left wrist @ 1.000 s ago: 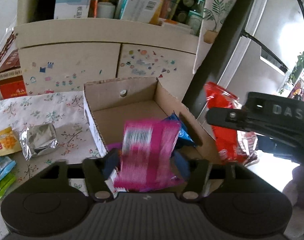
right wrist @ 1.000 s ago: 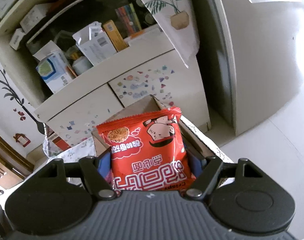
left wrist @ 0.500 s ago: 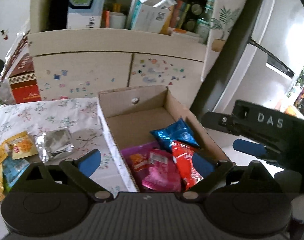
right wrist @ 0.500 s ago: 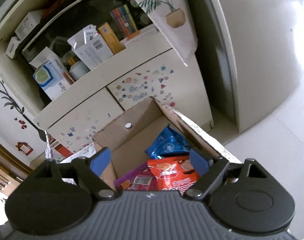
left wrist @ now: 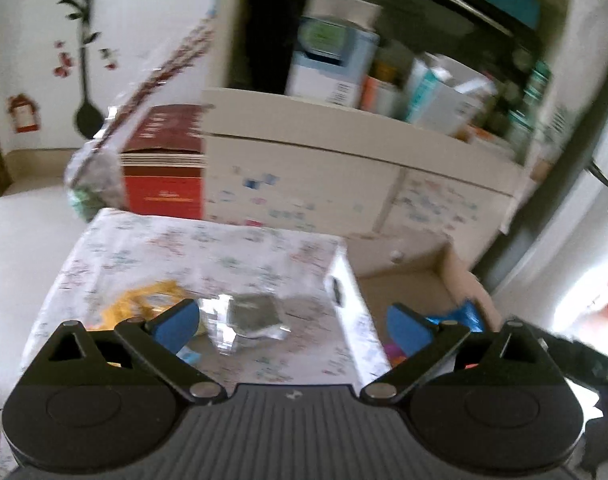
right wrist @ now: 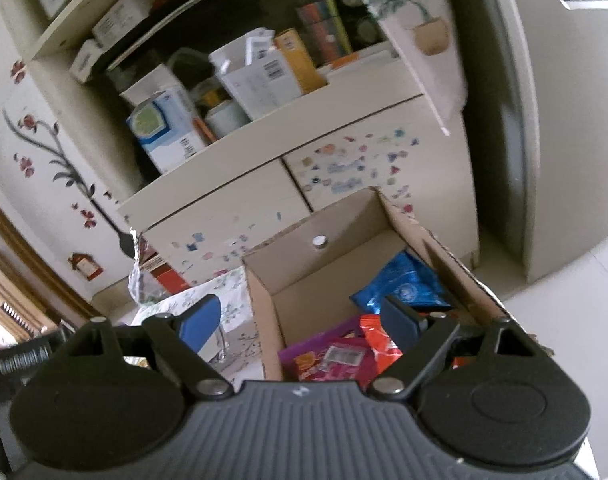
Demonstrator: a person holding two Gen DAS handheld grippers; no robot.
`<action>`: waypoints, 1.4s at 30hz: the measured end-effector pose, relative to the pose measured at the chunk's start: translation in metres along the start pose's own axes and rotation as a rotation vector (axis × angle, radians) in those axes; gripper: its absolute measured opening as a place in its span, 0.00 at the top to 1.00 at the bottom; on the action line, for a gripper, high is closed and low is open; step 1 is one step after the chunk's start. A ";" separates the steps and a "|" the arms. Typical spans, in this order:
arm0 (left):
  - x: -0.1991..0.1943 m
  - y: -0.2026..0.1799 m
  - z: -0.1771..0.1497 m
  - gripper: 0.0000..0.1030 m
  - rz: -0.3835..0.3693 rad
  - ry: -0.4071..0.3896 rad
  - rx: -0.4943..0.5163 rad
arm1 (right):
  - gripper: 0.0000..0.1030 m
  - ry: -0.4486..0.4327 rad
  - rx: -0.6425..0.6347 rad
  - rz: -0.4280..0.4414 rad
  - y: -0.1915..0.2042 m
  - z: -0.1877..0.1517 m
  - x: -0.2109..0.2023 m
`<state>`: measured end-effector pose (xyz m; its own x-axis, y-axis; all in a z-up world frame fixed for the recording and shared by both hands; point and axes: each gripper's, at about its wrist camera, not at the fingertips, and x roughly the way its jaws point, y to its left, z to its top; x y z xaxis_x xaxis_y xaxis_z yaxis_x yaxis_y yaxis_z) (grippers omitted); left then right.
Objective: Organize snacks
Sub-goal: 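Move both tools back over the remaining snack pile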
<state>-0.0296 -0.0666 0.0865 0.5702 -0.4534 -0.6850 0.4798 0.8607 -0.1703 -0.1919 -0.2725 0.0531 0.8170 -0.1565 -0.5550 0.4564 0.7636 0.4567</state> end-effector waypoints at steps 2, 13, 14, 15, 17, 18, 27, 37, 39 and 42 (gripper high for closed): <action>-0.002 0.015 0.007 0.01 0.018 0.000 -0.026 | 0.15 0.004 -0.024 0.005 0.005 -0.002 0.002; 0.000 0.069 0.015 0.01 0.115 0.013 -0.120 | 0.15 0.040 -0.109 0.049 0.031 -0.015 0.014; 0.001 0.073 0.015 0.01 0.122 0.016 -0.122 | 0.15 0.043 -0.117 0.053 0.033 -0.016 0.016; 0.002 0.076 0.015 0.01 0.130 0.019 -0.127 | 0.15 0.047 -0.129 0.058 0.037 -0.018 0.017; 0.002 0.084 0.014 0.01 0.142 0.024 -0.138 | 0.15 0.056 -0.156 0.069 0.044 -0.023 0.020; 0.003 0.088 0.014 0.01 0.149 0.026 -0.146 | 0.15 0.060 -0.169 0.076 0.048 -0.025 0.021; 0.022 0.137 0.013 0.01 0.188 0.078 -0.277 | 0.15 0.110 -0.251 0.162 0.083 -0.044 0.044; 0.064 0.158 0.005 0.01 0.206 0.142 -0.306 | 0.15 0.140 -0.352 0.183 0.114 -0.065 0.096; 0.075 0.160 0.002 0.01 0.202 0.166 -0.316 | 0.15 0.151 -0.365 0.171 0.118 -0.069 0.107; 0.090 0.165 -0.001 0.01 0.201 0.189 -0.349 | 0.15 0.160 -0.371 0.155 0.121 -0.075 0.123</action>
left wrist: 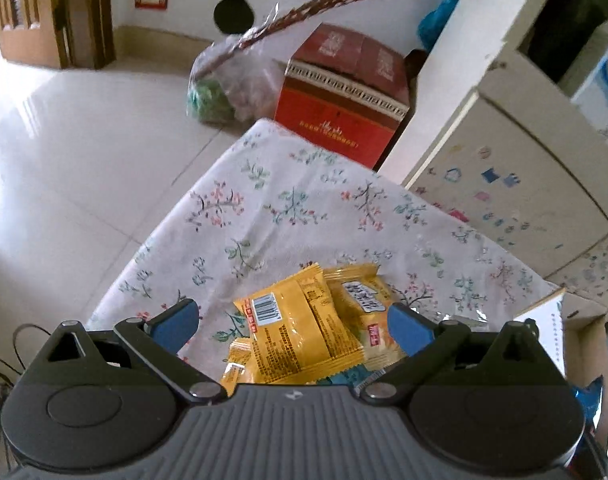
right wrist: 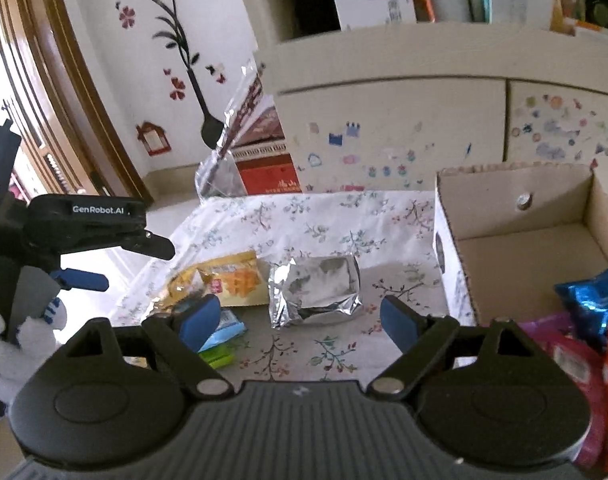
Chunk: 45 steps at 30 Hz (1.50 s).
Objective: Organize snacks
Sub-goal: 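Move both tools back over the remaining snack pile, then grasp the yellow packet with the left tool while the right tool grasps the silver foil packet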
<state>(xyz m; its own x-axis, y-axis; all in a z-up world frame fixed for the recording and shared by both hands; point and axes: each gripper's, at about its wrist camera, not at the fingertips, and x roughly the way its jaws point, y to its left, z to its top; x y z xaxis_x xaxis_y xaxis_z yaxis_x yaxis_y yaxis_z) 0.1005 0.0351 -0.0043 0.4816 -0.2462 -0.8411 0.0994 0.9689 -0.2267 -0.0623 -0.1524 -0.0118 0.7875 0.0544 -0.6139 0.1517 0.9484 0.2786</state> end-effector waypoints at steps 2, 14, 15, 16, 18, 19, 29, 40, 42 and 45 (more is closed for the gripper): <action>0.010 0.003 0.001 0.01 0.008 0.017 -0.023 | 0.15 0.004 -0.006 -0.004 0.001 0.000 0.009; 0.035 0.005 0.001 0.01 0.000 0.050 -0.060 | 0.12 0.019 0.081 -0.042 -0.014 0.009 0.060; 0.036 0.005 0.001 0.01 0.005 0.049 -0.058 | 0.12 0.018 0.085 -0.043 -0.014 0.010 0.063; 0.037 0.006 0.001 0.01 0.009 0.047 -0.059 | 0.12 0.014 0.084 -0.044 -0.013 0.011 0.065; 0.041 0.008 0.001 0.01 0.009 0.049 -0.070 | 0.12 0.014 0.066 -0.054 -0.011 0.011 0.071; 0.043 0.009 0.001 0.01 0.012 0.056 -0.075 | 0.12 0.022 0.054 -0.063 -0.010 0.010 0.074; 0.051 0.008 -0.003 0.08 -0.002 0.046 -0.070 | 0.25 0.032 0.029 -0.074 -0.010 0.000 0.088; 0.026 -0.005 -0.017 0.38 -0.022 0.057 -0.015 | 0.37 0.100 0.041 -0.086 -0.005 -0.007 0.066; 0.018 -0.007 -0.022 0.38 -0.024 0.052 -0.008 | 0.37 0.124 0.061 -0.082 -0.005 -0.011 0.058; 0.004 -0.010 -0.034 0.38 -0.046 0.050 -0.011 | 0.38 0.160 0.082 -0.077 -0.006 -0.017 0.043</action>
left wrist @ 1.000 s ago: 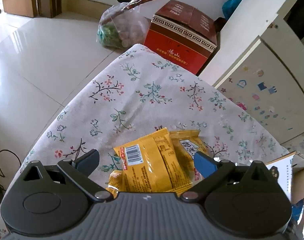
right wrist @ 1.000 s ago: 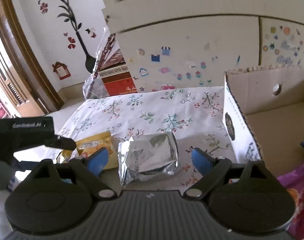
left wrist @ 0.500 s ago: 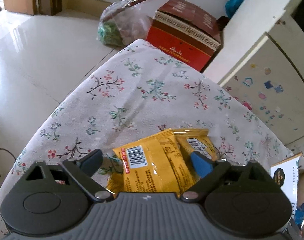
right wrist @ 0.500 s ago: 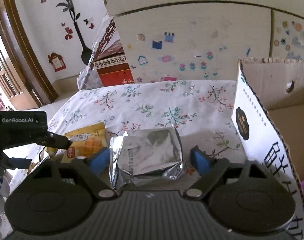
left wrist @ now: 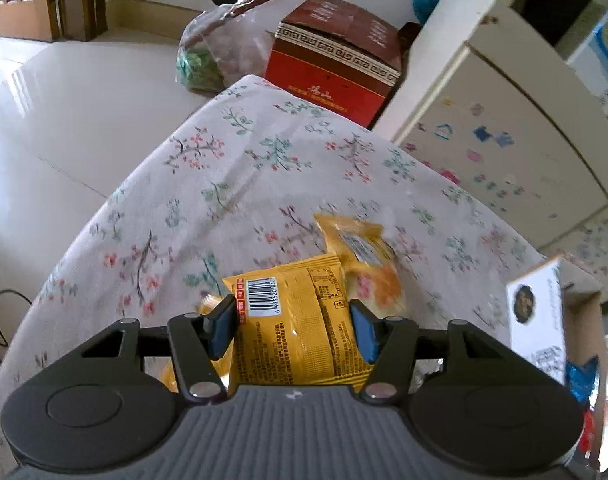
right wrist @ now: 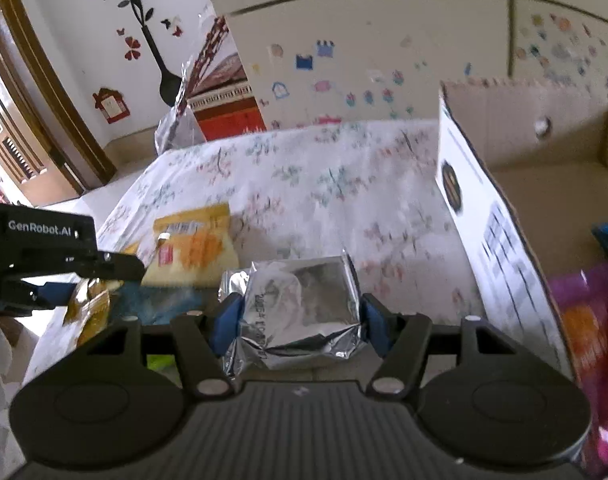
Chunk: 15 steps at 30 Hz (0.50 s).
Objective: Organize snacks
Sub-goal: 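Grasp the yellow packet with the left tool while the right tool grasps the silver foil packet, then carry the yellow and silver foil packets to the box and release them inside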
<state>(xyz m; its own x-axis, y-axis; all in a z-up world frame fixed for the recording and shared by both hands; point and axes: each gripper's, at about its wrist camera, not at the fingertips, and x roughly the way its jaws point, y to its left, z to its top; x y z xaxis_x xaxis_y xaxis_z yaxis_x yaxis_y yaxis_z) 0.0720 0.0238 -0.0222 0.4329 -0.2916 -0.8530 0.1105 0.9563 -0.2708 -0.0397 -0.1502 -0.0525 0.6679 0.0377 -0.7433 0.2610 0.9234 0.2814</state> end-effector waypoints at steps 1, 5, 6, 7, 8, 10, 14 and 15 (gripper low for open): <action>-0.004 -0.002 -0.004 0.38 -0.004 -0.002 0.003 | 0.38 0.009 -0.001 -0.003 -0.001 -0.003 -0.006; -0.023 -0.007 -0.023 0.38 -0.029 0.001 0.006 | 0.38 0.041 0.020 -0.007 -0.006 -0.011 -0.029; -0.028 -0.008 -0.028 0.38 -0.037 0.003 0.005 | 0.38 0.050 0.030 -0.002 -0.008 -0.013 -0.037; -0.033 -0.009 -0.033 0.38 -0.045 0.004 0.007 | 0.38 0.055 0.035 0.001 -0.010 -0.015 -0.043; -0.036 -0.010 -0.037 0.38 -0.050 0.003 0.010 | 0.38 0.058 0.036 0.002 -0.011 -0.017 -0.050; -0.043 -0.011 -0.046 0.38 -0.055 0.001 0.018 | 0.38 0.058 0.024 0.000 -0.010 -0.021 -0.064; -0.049 -0.008 -0.060 0.38 -0.060 0.014 0.008 | 0.38 0.048 0.023 0.034 -0.011 -0.028 -0.088; -0.049 -0.007 -0.061 0.38 -0.067 0.020 0.003 | 0.38 0.047 0.029 0.045 -0.012 -0.030 -0.094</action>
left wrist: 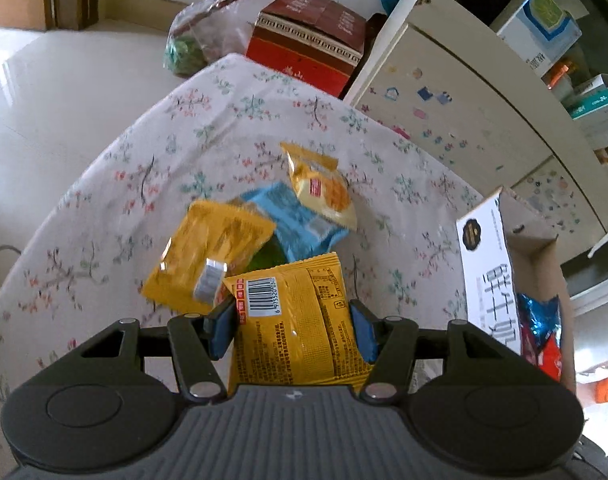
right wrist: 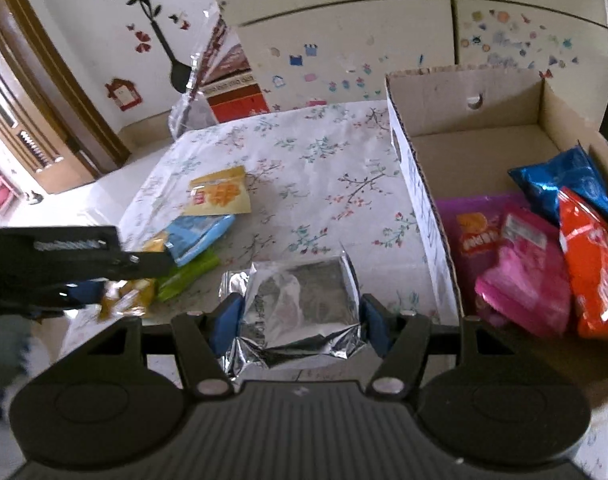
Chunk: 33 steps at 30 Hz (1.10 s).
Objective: Organize snacks
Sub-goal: 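Carry the yellow and silver foil packets to the box and release them inside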
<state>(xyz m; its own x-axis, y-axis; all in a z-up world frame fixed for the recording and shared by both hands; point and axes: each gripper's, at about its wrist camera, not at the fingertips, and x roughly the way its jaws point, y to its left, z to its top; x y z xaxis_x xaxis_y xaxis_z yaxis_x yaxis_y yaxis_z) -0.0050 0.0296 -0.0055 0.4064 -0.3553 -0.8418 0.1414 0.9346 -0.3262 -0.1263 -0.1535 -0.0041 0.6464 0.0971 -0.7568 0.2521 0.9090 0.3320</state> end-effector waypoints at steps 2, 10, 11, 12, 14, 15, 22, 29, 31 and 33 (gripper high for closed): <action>-0.001 0.000 -0.003 0.38 -0.009 0.003 0.008 | 0.38 -0.007 0.011 0.014 -0.001 -0.003 -0.007; -0.004 0.004 0.001 0.38 -0.055 -0.006 -0.024 | 0.38 -0.045 0.058 0.036 -0.011 0.003 -0.015; -0.004 0.004 0.001 0.38 -0.056 -0.005 -0.024 | 0.38 -0.050 0.055 0.036 -0.011 0.003 -0.015; -0.004 0.004 0.001 0.38 -0.058 -0.004 -0.025 | 0.38 -0.055 0.050 0.035 -0.010 0.004 -0.016; -0.004 0.003 0.000 0.38 -0.064 -0.006 -0.027 | 0.38 -0.062 0.043 0.037 -0.010 0.004 -0.019; -0.005 0.002 0.000 0.38 -0.064 -0.008 -0.025 | 0.38 -0.063 0.041 0.040 -0.010 0.005 -0.020; -0.006 -0.008 -0.001 0.38 -0.065 -0.022 -0.007 | 0.38 -0.059 0.051 0.056 -0.010 0.006 -0.019; -0.011 -0.020 0.001 0.38 -0.070 -0.058 0.018 | 0.38 -0.094 0.068 0.057 -0.014 0.011 -0.029; -0.011 -0.026 0.001 0.38 -0.078 -0.064 0.024 | 0.37 -0.113 0.070 0.052 -0.016 0.014 -0.033; -0.011 -0.032 0.001 0.38 -0.091 -0.068 0.031 | 0.38 -0.139 0.063 0.040 -0.017 0.017 -0.039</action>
<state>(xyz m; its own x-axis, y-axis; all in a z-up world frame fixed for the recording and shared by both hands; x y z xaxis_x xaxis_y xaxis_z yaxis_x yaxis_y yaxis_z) -0.0132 0.0033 0.0150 0.4511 -0.4378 -0.7777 0.2079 0.8990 -0.3855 -0.1437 -0.1800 0.0294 0.7494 0.0714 -0.6583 0.2662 0.8778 0.3982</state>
